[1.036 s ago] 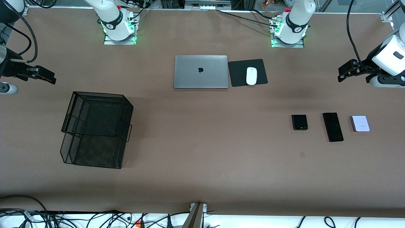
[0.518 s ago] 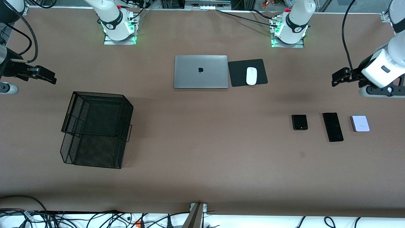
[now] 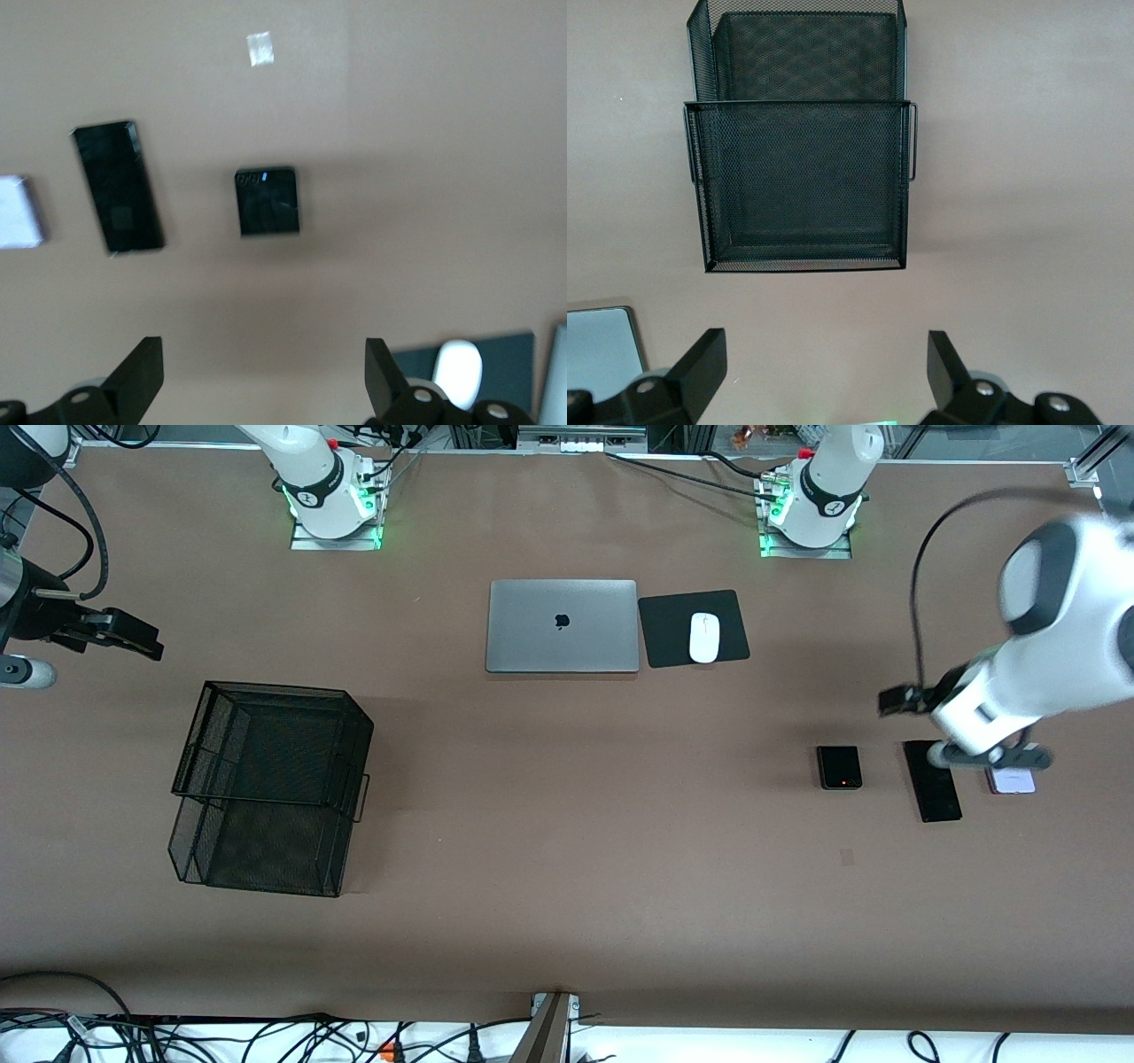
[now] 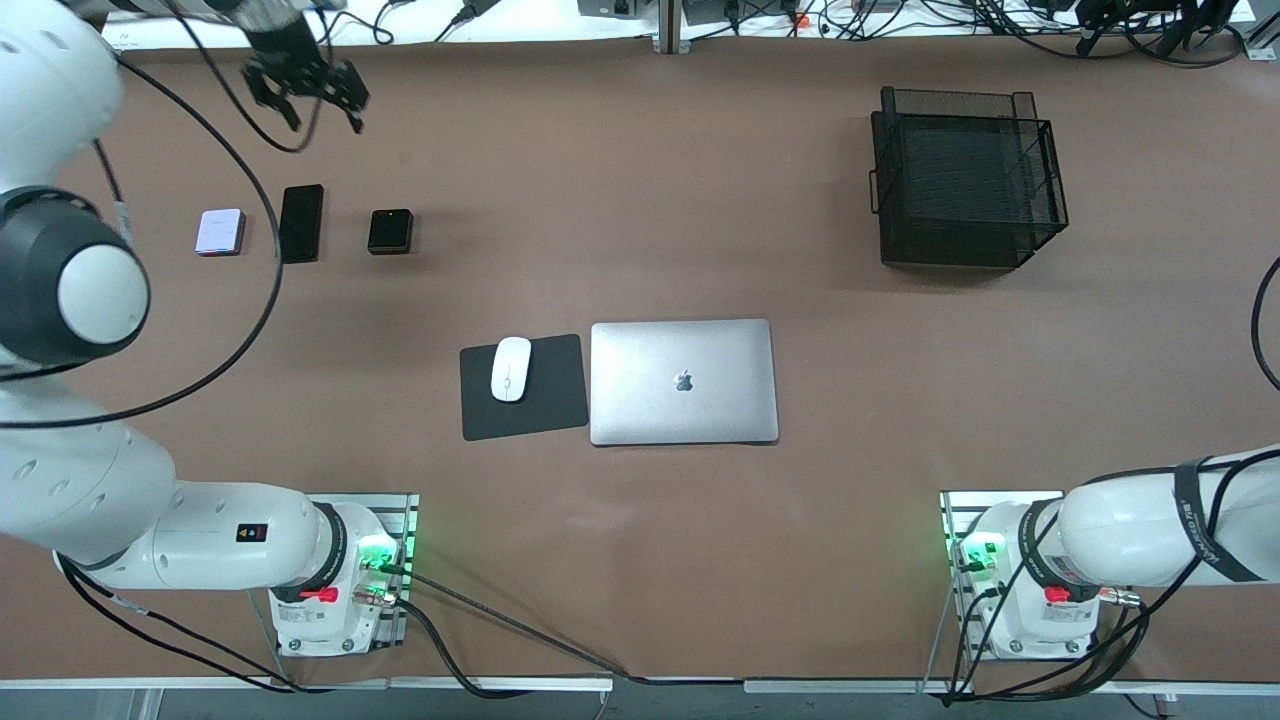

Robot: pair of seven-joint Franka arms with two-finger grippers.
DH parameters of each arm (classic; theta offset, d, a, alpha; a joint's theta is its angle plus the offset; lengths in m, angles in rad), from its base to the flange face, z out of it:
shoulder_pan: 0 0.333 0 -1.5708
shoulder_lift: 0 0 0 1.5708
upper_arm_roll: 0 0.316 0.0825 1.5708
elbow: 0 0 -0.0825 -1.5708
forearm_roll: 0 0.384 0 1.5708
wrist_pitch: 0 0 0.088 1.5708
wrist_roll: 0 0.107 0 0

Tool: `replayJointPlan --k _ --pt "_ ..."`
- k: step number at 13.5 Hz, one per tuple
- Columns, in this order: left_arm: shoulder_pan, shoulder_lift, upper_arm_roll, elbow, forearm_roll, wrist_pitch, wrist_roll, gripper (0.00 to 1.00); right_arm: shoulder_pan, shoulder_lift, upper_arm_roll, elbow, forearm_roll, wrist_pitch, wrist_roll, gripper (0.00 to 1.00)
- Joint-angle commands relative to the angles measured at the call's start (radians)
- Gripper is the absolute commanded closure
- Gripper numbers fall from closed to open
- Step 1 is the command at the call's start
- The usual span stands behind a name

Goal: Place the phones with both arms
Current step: 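Lower the left gripper and grasp the black flip phone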

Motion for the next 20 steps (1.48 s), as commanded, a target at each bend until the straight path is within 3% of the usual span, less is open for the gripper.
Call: replayJointPlan --k 1,4,6,13,20 --pt "-0.011 -0.008 0.004 -0.186 -0.007 0.259 0.015 0.0 0.003 -0.005 -0.003 0.005 0.018 -0.014 0.01 0.0" --pt "0.003 0.042 0.007 -0.331 -0.007 0.519 -0.018 0.0 0.003 -0.005 -0.003 0.005 0.018 -0.016 0.005 0.0" --pt "0.003 0.091 0.007 -0.362 -0.005 0.61 -0.057 0.0 0.003 -0.005 -0.006 0.005 0.018 -0.023 -0.001 0.0" --pt "0.006 0.22 0.007 -0.367 -0.004 0.73 -0.057 0.0 0.003 0.0 -0.001 0.002 0.018 -0.023 -0.001 0.0" --pt "0.007 0.239 0.03 -0.367 0.045 0.776 -0.055 0.0 0.005 0.001 -0.001 0.002 0.02 -0.019 0.002 0.0"
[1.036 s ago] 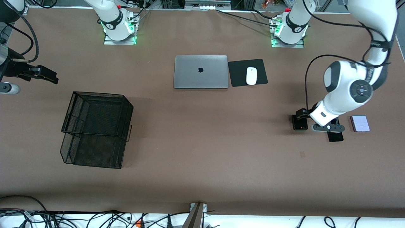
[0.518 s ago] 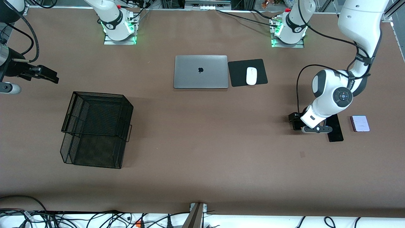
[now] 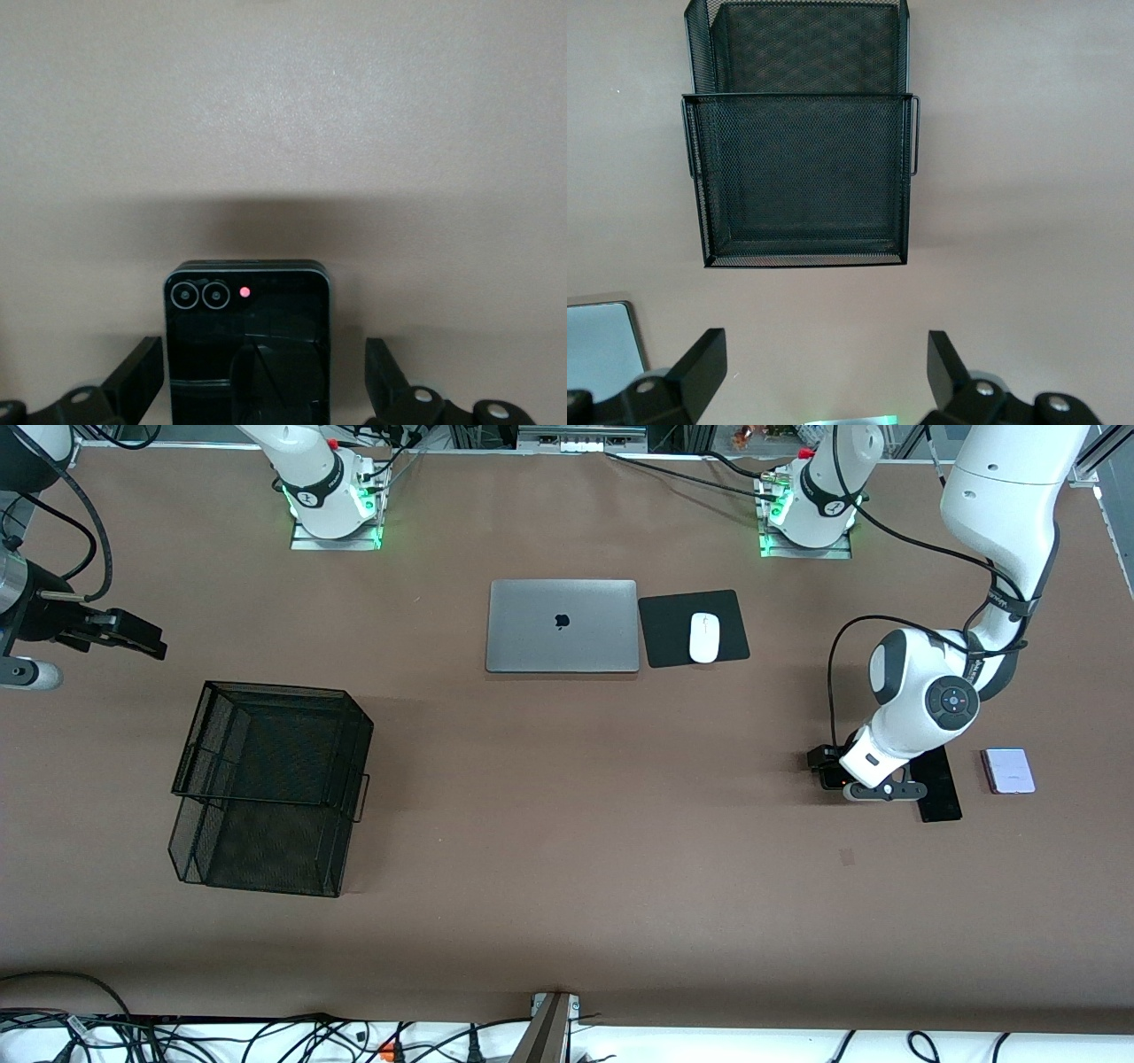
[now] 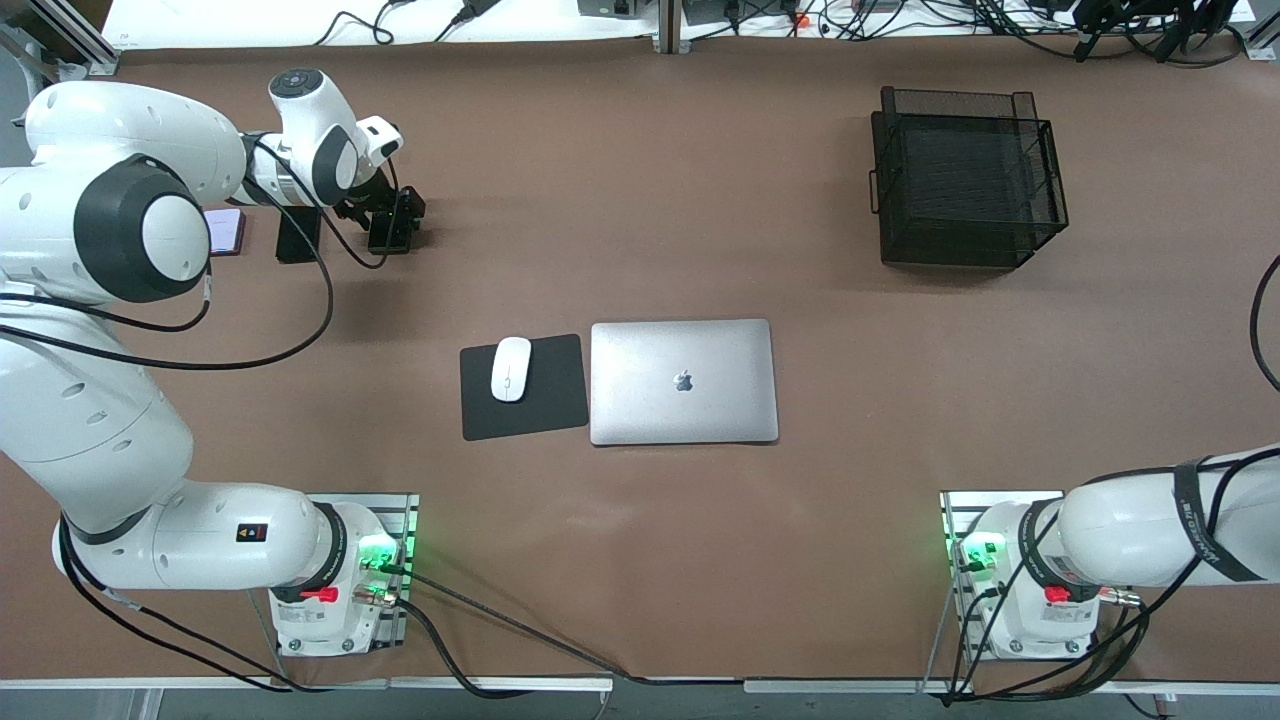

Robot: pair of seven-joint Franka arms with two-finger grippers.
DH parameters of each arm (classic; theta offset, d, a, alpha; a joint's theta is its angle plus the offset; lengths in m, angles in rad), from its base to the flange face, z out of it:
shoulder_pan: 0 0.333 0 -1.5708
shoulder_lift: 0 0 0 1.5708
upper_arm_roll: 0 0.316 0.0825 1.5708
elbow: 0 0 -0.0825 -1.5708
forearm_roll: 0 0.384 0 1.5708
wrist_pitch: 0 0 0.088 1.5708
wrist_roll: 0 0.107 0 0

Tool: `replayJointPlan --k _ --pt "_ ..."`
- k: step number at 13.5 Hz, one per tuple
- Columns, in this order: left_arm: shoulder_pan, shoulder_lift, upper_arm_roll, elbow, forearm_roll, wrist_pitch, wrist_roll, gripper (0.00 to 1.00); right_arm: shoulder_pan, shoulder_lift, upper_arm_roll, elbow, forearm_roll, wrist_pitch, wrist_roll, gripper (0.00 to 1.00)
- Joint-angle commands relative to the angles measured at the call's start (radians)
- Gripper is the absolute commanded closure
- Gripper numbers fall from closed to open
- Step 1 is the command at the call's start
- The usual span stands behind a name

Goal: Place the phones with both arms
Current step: 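Lower the left gripper and grasp the black flip phone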

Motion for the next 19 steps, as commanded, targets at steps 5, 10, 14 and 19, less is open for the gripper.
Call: replayJointPlan --k 5,10,14,19 --pt "0.009 0.038 0.018 -0.004 0.031 0.065 0.001 0.0 0.003 0.0 -0.001 0.003 0.019 -0.01 0.002 0.0" --pt "0.009 0.044 0.016 -0.004 0.035 0.065 -0.003 0.11 0.003 0.0 -0.001 0.005 0.017 -0.004 0.001 0.0" --pt "0.007 0.017 0.003 0.015 0.032 -0.013 -0.048 0.7 0.003 0.0 -0.001 0.005 0.017 -0.002 -0.005 0.0" --pt "-0.007 -0.006 -0.048 0.243 0.02 -0.36 -0.051 0.72 0.004 0.0 -0.001 0.006 0.016 0.004 -0.008 0.0"
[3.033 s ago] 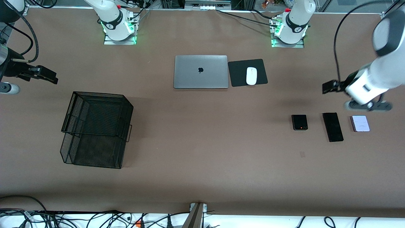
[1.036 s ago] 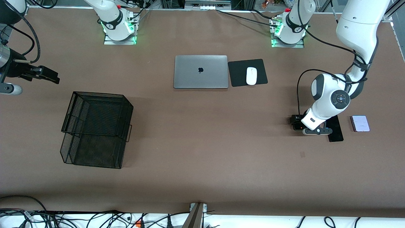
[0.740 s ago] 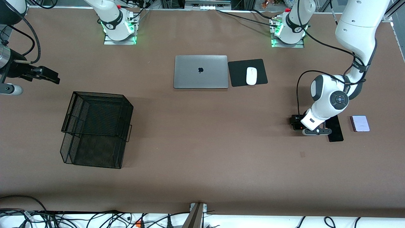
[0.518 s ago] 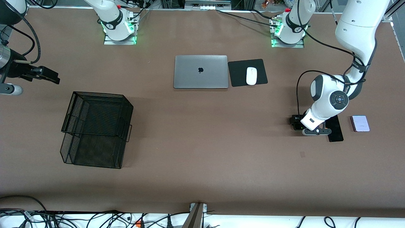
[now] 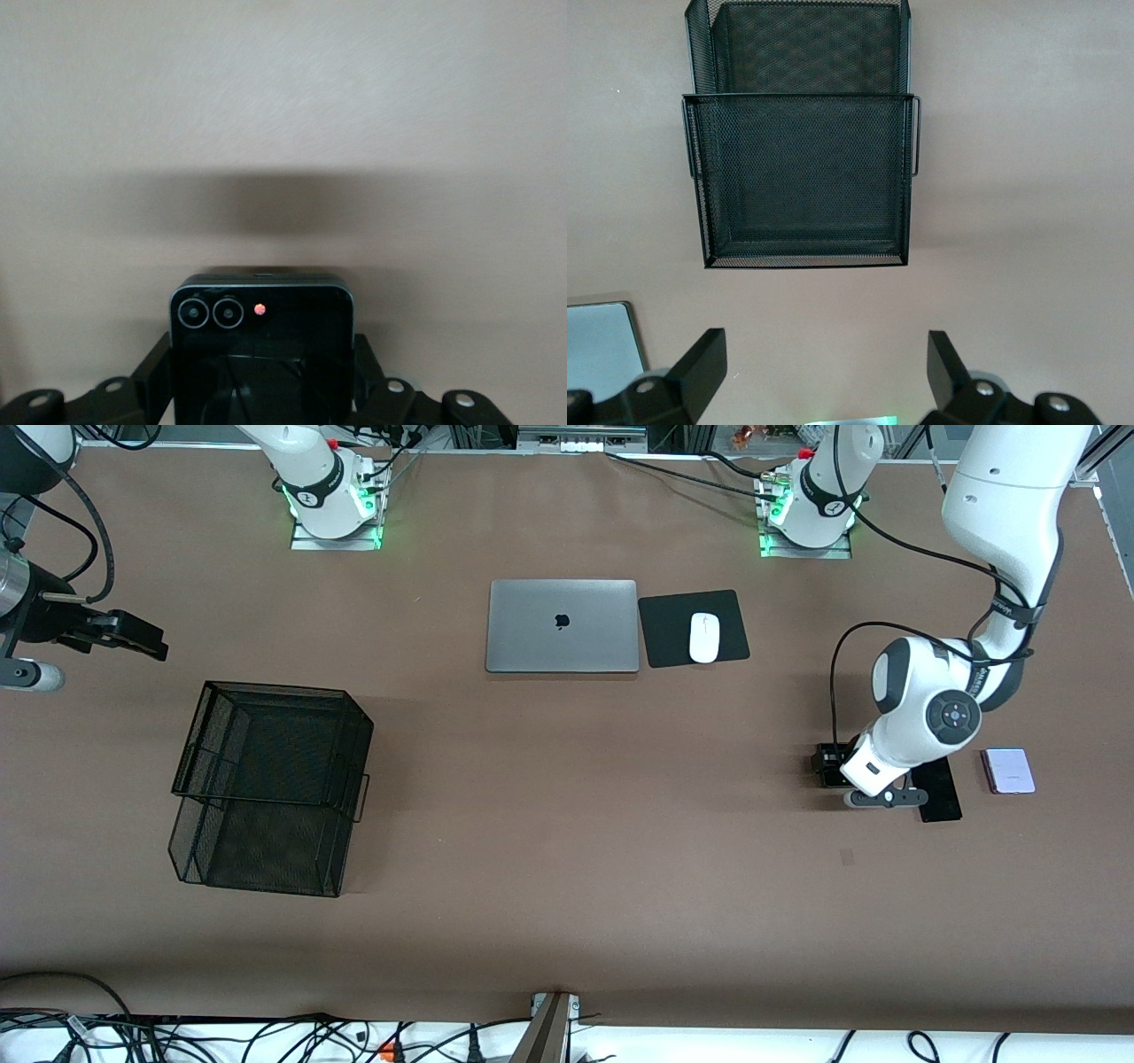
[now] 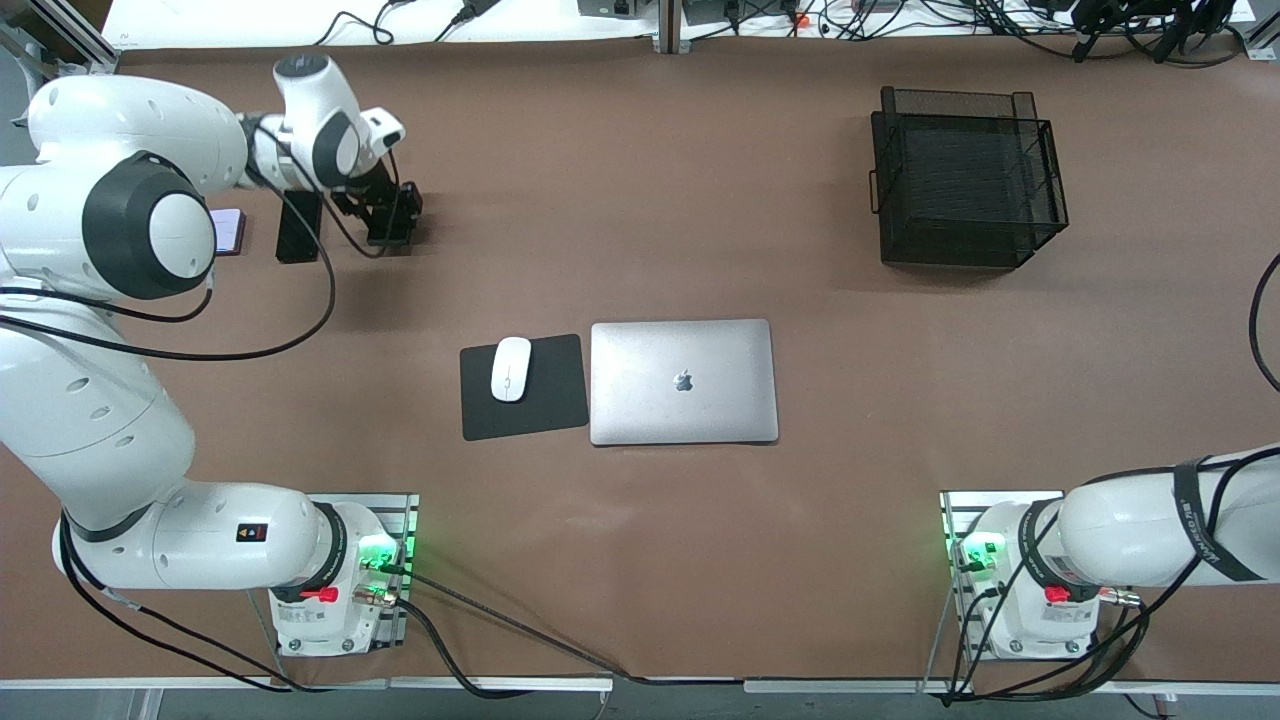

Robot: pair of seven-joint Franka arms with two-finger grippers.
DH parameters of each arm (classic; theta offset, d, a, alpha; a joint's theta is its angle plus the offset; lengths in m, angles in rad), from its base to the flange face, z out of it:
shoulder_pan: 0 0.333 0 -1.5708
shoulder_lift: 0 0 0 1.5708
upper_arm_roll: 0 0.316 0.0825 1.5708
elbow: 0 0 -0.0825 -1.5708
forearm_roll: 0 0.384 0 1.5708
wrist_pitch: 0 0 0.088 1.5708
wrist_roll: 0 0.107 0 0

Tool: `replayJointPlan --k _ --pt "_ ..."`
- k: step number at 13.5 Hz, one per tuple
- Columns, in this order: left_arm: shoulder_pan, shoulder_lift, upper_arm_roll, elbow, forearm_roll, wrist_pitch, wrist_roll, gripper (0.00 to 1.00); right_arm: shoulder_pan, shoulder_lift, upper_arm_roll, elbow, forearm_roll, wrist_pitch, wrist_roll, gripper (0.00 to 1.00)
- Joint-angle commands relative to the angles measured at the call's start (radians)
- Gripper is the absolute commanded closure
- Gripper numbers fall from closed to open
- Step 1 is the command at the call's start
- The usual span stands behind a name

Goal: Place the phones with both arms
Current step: 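Carry the flip phone with the left gripper and set it beside the laptop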

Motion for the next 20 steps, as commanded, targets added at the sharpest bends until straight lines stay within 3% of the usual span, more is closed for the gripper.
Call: replayJointPlan --k 1,4,8,13,14,15,16,17,19,20 --pt "-0.008 -0.019 -0.054 0.173 0.012 -0.223 -0.029 0.72 0.003 -0.003 -0.001 0.006 0.014 0.002 -0.007 0.0" --pt "-0.083 0.008 -0.15 0.28 0.012 -0.275 -0.202 0.71 0.003 0.01 0.0 0.006 0.016 0.016 -0.009 0.0" --pt "-0.334 0.197 -0.154 0.51 0.011 -0.257 -0.437 0.72 0.029 0.018 0.0 0.006 0.016 0.039 -0.009 0.0" --pt "-0.532 0.337 -0.154 0.538 0.012 0.111 -0.724 0.66 0.034 0.034 0.0 -0.012 0.017 0.08 -0.009 0.0" --pt "-0.543 0.346 -0.154 0.538 0.012 0.134 -0.753 0.58 0.034 0.032 -0.003 -0.031 0.017 0.106 -0.013 0.0" --pt "-0.548 0.36 -0.154 0.546 0.012 0.139 -0.758 0.42 0.032 0.029 -0.009 -0.044 0.016 0.125 -0.033 0.0" --pt "-0.569 0.363 -0.155 0.548 0.011 0.149 -0.761 0.12 0.031 0.03 -0.012 -0.046 0.016 0.137 -0.074 0.0" --pt "-0.582 0.357 -0.154 0.548 0.011 0.16 -0.762 0.0 0.029 0.032 -0.023 -0.048 0.016 0.145 -0.107 0.0" --pt "-0.567 0.307 -0.149 0.528 0.015 0.128 -0.767 0.0 0.029 0.035 -0.034 -0.048 0.016 0.146 -0.115 0.0" --pt "-0.548 0.273 -0.139 0.525 0.017 0.052 -0.767 0.0 0.029 0.04 -0.034 -0.046 0.016 0.146 -0.113 0.0"
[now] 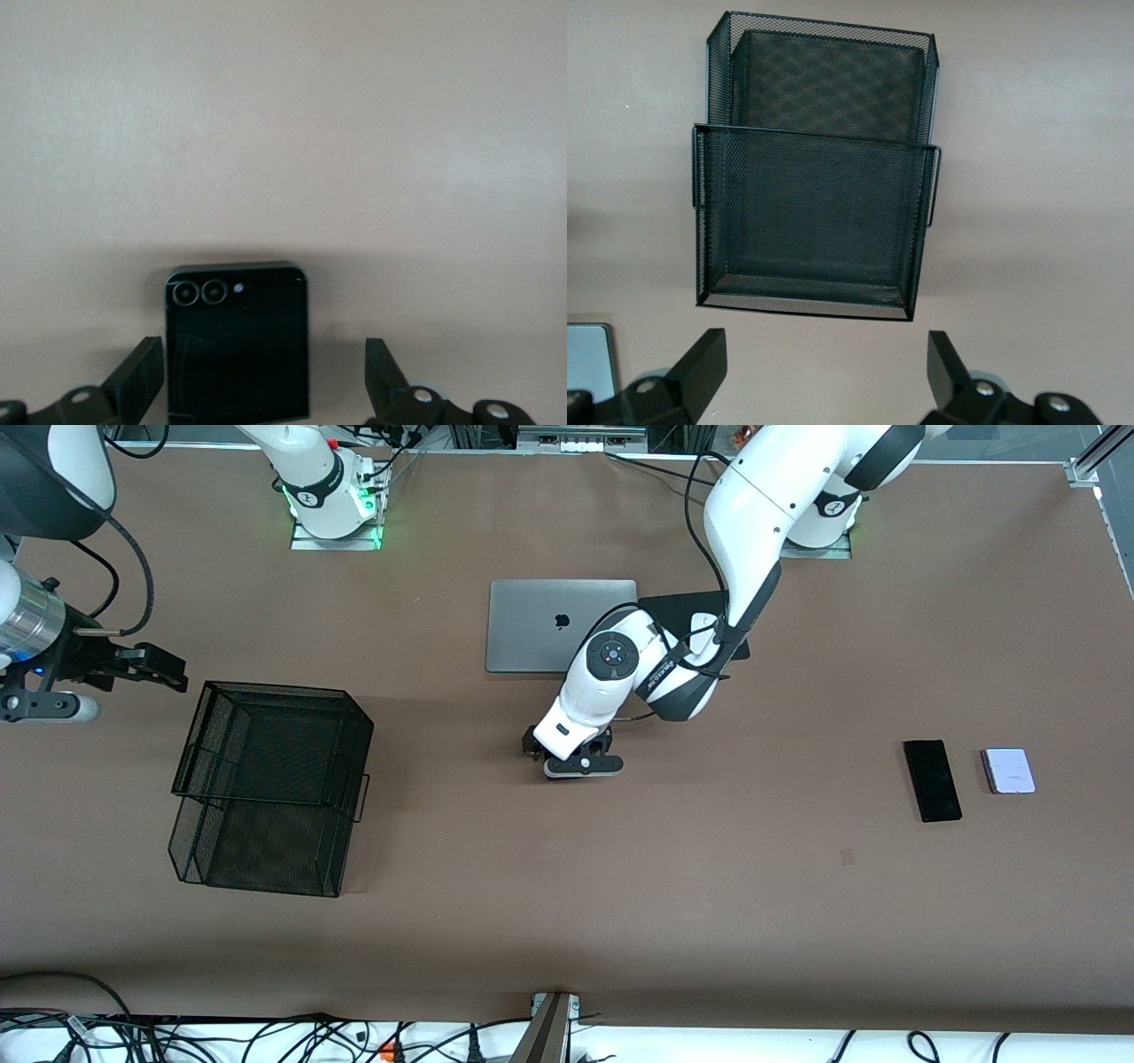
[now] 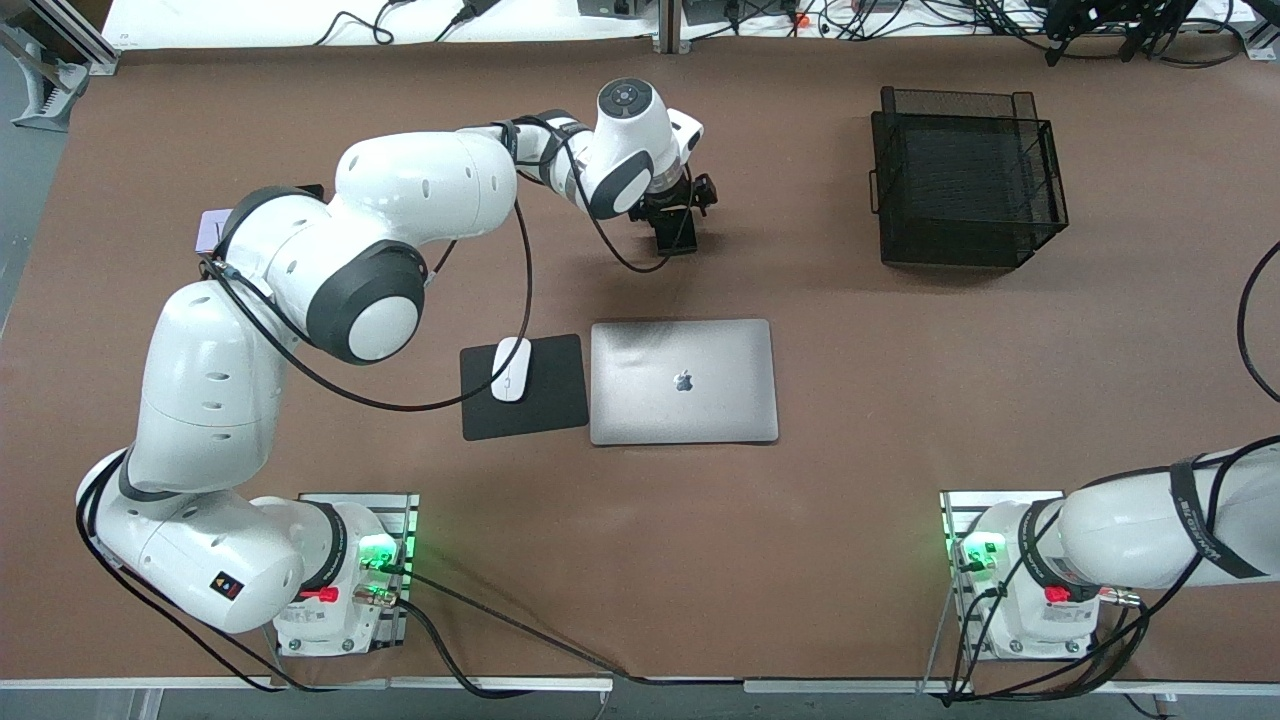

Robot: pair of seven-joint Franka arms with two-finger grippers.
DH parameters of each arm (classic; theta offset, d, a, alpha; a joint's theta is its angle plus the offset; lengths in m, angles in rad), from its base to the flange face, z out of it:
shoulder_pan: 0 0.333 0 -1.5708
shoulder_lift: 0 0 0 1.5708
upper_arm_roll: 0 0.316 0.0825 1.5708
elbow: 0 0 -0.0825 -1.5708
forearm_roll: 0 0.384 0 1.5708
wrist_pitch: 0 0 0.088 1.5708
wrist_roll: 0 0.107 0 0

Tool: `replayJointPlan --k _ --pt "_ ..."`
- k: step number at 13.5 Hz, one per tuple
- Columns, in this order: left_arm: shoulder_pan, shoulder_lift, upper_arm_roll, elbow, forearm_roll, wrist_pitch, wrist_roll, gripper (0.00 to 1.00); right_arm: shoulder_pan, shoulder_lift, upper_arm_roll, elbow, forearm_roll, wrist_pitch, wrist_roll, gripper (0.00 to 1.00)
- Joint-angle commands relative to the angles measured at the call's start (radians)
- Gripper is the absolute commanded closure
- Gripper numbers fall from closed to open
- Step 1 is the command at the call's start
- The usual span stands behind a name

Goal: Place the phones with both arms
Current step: 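Carry the flip phone with the left gripper and set it beside the laptop, then grasp the flip phone with the right gripper while the left gripper reaches the tall phone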

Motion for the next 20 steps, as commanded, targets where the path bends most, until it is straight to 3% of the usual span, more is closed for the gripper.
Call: replayJointPlan --k 1,3,6,9,11,13,15,17,18,20 --pt "0.048 -0.115 0.03 -0.003 0.026 -0.215 -0.017 0.0 -0.001 -0.002 -0.002 -0.009 0.017 0.012 -0.016 0.0" --pt "0.153 -0.192 0.039 0.002 0.03 -0.42 -0.003 0.0 0.031 0.009 0.007 -0.005 0.017 0.013 0.015 0.0" --pt "0.322 -0.261 0.04 0.002 0.055 -0.661 0.136 0.0 0.192 0.067 0.007 0.003 0.025 0.066 0.247 0.0" --pt "0.431 -0.303 0.037 -0.016 0.201 -0.781 0.267 0.0 0.379 0.162 0.007 0.027 0.038 0.157 0.475 0.0" --pt "0.488 -0.333 0.039 -0.081 0.226 -0.777 0.366 0.0 0.534 0.289 0.007 0.122 0.035 0.215 0.654 0.0" --pt "0.615 -0.359 0.024 -0.163 0.224 -0.706 0.518 0.0 0.666 0.455 0.007 0.278 0.034 0.258 0.815 0.0" --pt "0.677 -0.443 0.023 -0.357 0.224 -0.53 0.568 0.0 0.761 0.59 0.007 0.398 0.034 0.315 0.95 0.0" --pt "0.703 -0.537 0.03 -0.595 0.226 -0.264 0.571 0.0 0.801 0.671 0.005 0.406 0.032 0.427 0.983 0.0" --pt "0.744 -0.557 0.03 -0.669 0.25 -0.158 0.577 0.0 0.8 0.708 0.005 0.405 0.026 0.468 0.971 0.0" --pt "0.841 -0.541 0.028 -0.696 0.342 -0.047 0.659 0.0 0.791 0.765 -0.001 0.4 0.008 0.502 0.901 0.0"
